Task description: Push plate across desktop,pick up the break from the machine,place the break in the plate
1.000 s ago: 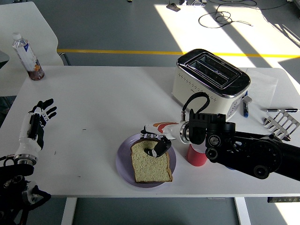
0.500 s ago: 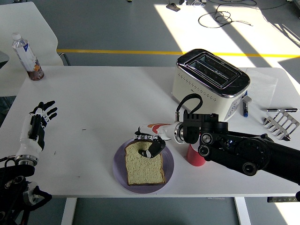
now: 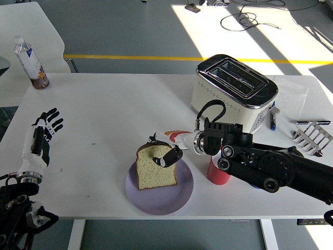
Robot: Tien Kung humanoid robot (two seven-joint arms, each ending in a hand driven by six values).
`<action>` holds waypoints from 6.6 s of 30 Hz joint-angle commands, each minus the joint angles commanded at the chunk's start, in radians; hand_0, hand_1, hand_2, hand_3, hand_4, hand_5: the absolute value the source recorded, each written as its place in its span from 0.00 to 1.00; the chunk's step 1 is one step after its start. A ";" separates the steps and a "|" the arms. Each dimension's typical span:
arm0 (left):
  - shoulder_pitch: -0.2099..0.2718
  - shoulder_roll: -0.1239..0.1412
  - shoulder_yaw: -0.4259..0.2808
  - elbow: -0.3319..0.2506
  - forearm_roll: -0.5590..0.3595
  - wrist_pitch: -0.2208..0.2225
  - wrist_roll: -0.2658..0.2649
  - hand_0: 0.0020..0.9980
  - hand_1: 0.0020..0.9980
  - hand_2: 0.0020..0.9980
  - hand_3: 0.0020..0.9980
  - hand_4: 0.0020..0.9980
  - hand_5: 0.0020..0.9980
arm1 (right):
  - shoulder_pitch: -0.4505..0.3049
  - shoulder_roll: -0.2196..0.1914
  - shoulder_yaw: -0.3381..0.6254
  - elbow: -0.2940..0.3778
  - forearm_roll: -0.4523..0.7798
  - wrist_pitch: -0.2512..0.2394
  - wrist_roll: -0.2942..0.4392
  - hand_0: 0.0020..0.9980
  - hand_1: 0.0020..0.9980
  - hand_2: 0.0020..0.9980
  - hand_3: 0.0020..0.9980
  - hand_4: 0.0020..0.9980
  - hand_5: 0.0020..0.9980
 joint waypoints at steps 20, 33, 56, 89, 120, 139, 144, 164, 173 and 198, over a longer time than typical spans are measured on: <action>0.001 0.000 0.001 0.002 -0.006 0.001 -0.002 0.77 0.80 0.88 0.84 0.50 1.00 | -0.033 -0.034 0.096 0.048 -0.102 -0.123 0.060 0.86 0.84 0.92 0.95 0.63 0.27; 0.007 0.011 -0.015 -0.027 0.001 0.006 -0.005 0.78 0.80 0.87 0.82 0.48 1.00 | -0.154 -0.201 0.398 0.330 0.178 -0.272 0.237 0.83 0.81 0.86 0.86 0.58 0.34; 0.003 0.042 -0.062 -0.160 -0.080 -0.060 0.086 0.79 0.81 0.87 0.81 0.49 1.00 | -0.761 -0.290 1.247 0.371 0.351 -0.210 0.240 0.85 0.81 0.83 0.82 0.49 0.57; -0.038 0.056 -0.040 -0.197 -0.109 -0.096 0.135 0.81 0.83 0.89 0.82 0.53 1.00 | -0.725 -0.350 1.259 0.284 0.389 -0.157 0.313 0.85 0.81 0.84 0.82 0.50 0.65; -0.060 0.075 -0.003 -0.157 -0.095 -0.096 0.130 0.81 0.83 0.89 0.82 0.53 1.00 | -0.810 -0.323 1.260 0.296 0.344 -0.174 0.321 0.85 0.81 0.84 0.82 0.51 0.64; -0.041 0.101 -0.022 -0.168 -0.107 -0.127 0.180 0.81 0.83 0.89 0.81 0.53 1.00 | -0.902 -0.246 1.310 0.250 0.309 -0.162 0.327 0.84 0.81 0.84 0.82 0.51 0.63; -0.045 0.099 -0.020 -0.165 -0.101 -0.134 0.188 0.81 0.83 0.89 0.81 0.54 1.00 | -0.906 -0.248 1.317 0.258 0.302 -0.165 0.327 0.84 0.81 0.84 0.82 0.51 0.63; -0.065 0.108 -0.023 -0.161 -0.098 -0.137 0.198 0.81 0.83 0.89 0.81 0.54 1.00 | -0.899 -0.229 1.346 0.260 0.297 -0.176 0.326 0.84 0.81 0.83 0.81 0.51 0.62; -0.068 0.106 -0.023 -0.158 -0.096 -0.137 0.201 0.81 0.83 0.88 0.82 0.54 1.00 | -0.895 -0.228 1.354 0.258 0.301 -0.188 0.325 0.84 0.80 0.83 0.81 0.51 0.62; -0.062 0.111 0.002 -0.154 -0.089 -0.134 0.201 0.81 0.83 0.88 0.82 0.55 1.00 | -0.908 -0.220 1.363 0.247 0.297 -0.191 0.317 0.83 0.80 0.82 0.80 0.50 0.58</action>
